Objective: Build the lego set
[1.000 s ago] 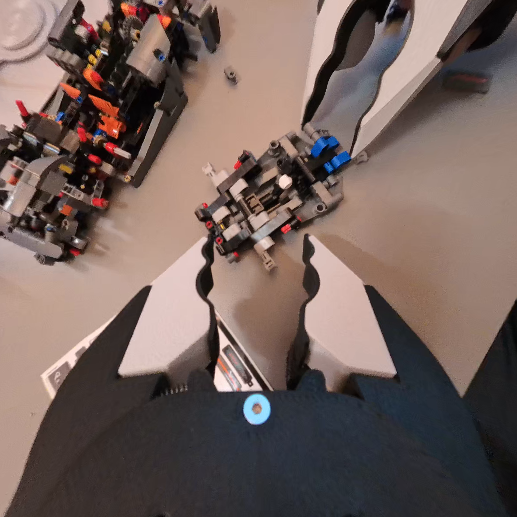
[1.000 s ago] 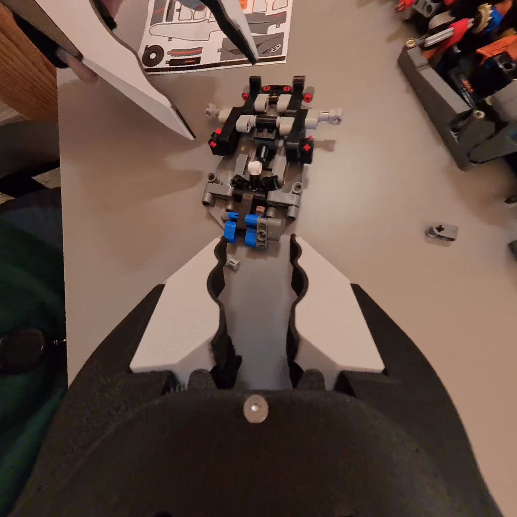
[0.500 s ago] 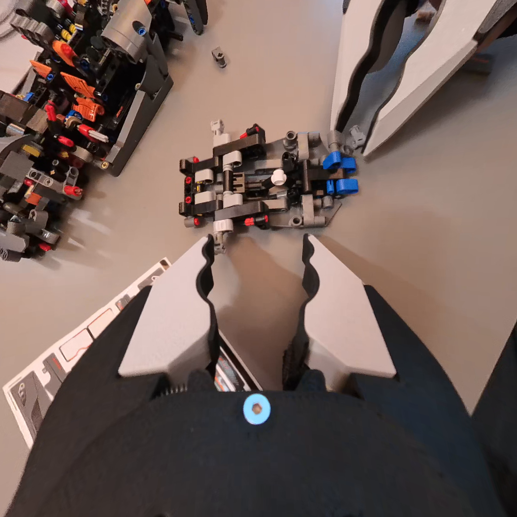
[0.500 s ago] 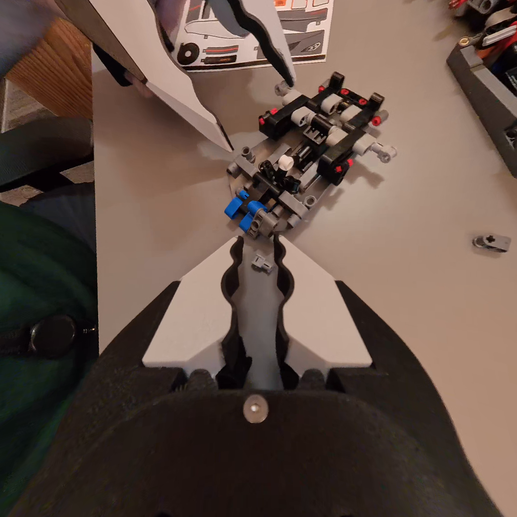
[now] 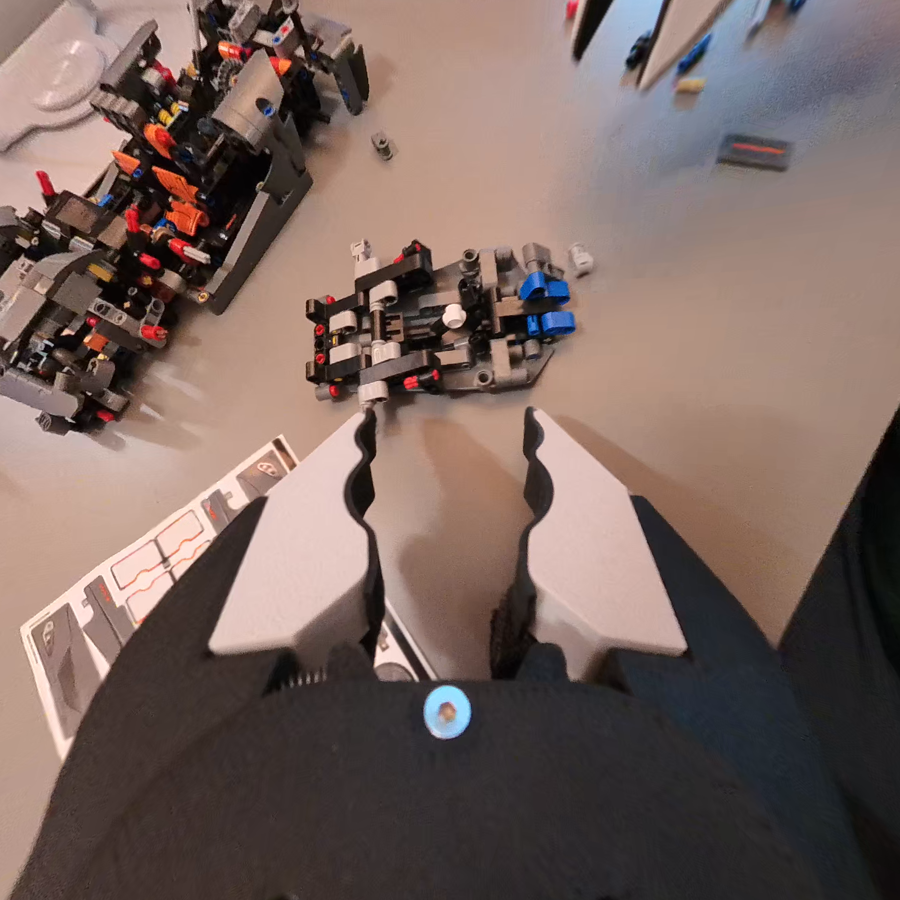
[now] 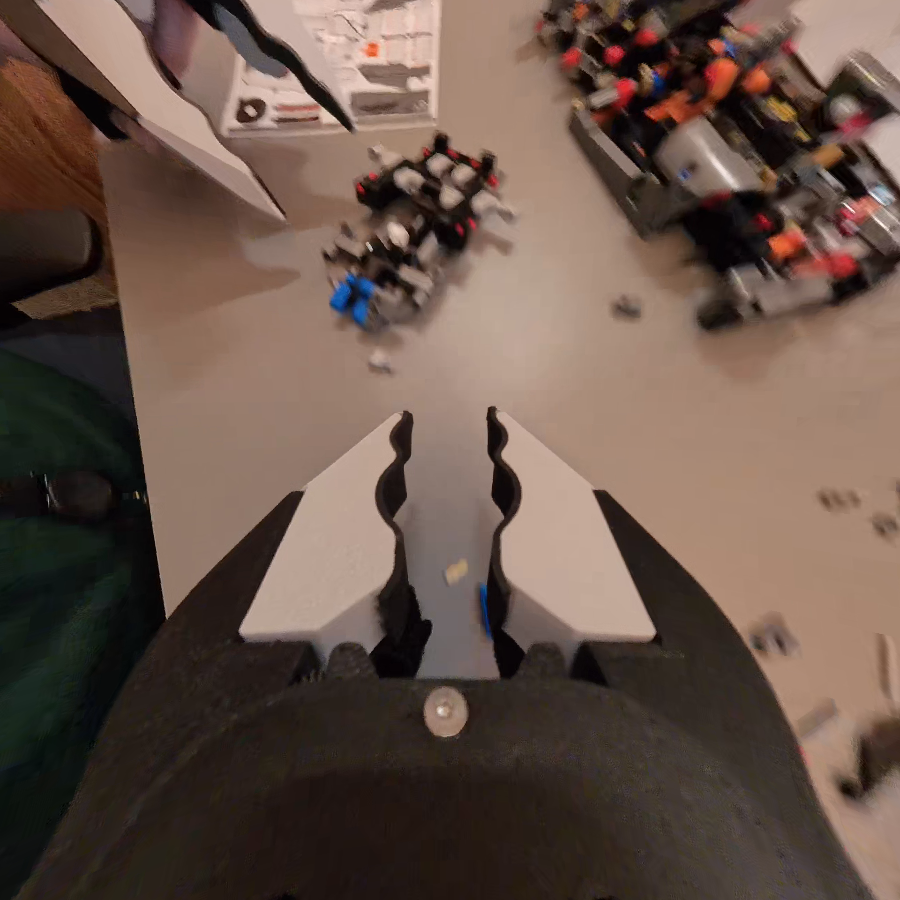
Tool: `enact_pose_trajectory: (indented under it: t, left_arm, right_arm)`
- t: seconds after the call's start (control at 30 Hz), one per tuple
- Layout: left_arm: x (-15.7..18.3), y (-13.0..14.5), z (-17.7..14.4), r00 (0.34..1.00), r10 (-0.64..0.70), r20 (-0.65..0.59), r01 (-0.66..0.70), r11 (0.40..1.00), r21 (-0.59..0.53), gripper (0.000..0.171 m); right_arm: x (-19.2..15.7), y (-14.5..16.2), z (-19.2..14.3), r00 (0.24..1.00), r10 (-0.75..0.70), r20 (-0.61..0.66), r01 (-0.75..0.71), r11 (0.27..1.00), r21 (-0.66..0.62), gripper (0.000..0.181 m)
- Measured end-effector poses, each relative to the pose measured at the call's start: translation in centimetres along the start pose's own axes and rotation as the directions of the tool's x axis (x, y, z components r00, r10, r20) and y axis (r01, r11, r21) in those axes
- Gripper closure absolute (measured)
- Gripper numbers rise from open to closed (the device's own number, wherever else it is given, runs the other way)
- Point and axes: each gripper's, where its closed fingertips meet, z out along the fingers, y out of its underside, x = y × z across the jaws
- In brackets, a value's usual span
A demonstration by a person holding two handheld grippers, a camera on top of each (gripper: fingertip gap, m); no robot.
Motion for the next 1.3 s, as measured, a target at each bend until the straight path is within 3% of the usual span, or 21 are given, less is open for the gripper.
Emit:
enact_pose_trajectory:
  t: [0.2, 0.37, 0.6, 0.8, 1.0, 1.13, 1.3]
  left_arm:
    - [0.8, -0.2, 0.1, 1.0, -0.005, -0.023, 0.005, 1.0, 0.025, 0.113]
    - [1.4, -1.0, 0.5, 1.0, 0.001, -0.028, 0.0, 0.999, 0.039, 0.113]
    - [1.4, -0.6, 0.3, 1.0, -0.009, -0.012, 0.01, 1.0, 0.025, 0.113]
    - [1.6, -0.4, 0.6, 1.0, -0.01, -0.011, 0.01, 1.0, 0.013, 0.113]
    - [1.7, -0.6, 0.4, 1.0, -0.008, -0.006, 0.008, 1.0, 0.022, 0.113]
    - [1.7, -0.4, 0.0, 1.0, -0.022, 0.005, 0.021, 0.999, 0.028, 0.114]
    - [2.3, -0.9, -0.4, 0.999, -0.043, 0.002, 0.043, 0.996, 0.078, 0.114]
  right_arm:
    - [0.9, 6.9, -5.5, 0.998, -0.005, -0.066, -0.002, 0.994, -0.112, 0.159]
    - [2.0, 9.0, -7.9, 0.985, 0.037, -0.168, -0.053, 0.995, -0.089, 0.159]
    - [3.7, 14.3, -11.0, 0.958, 0.091, -0.271, -0.139, 0.977, -0.161, 0.151]
    - [2.0, 14.5, -10.0, 0.979, 0.011, -0.206, -0.05, 0.982, -0.185, 0.146]
    - [2.1, 14.2, -8.0, 0.975, -0.078, -0.208, 0.036, 0.979, -0.2, 0.166]
    - [1.8, 12.5, -7.8, 0.975, -0.083, -0.206, 0.051, 0.987, -0.155, 0.171]
    - [0.0, 7.7, -6.1, 0.988, -0.057, -0.141, 0.054, 0.998, -0.026, 0.176]
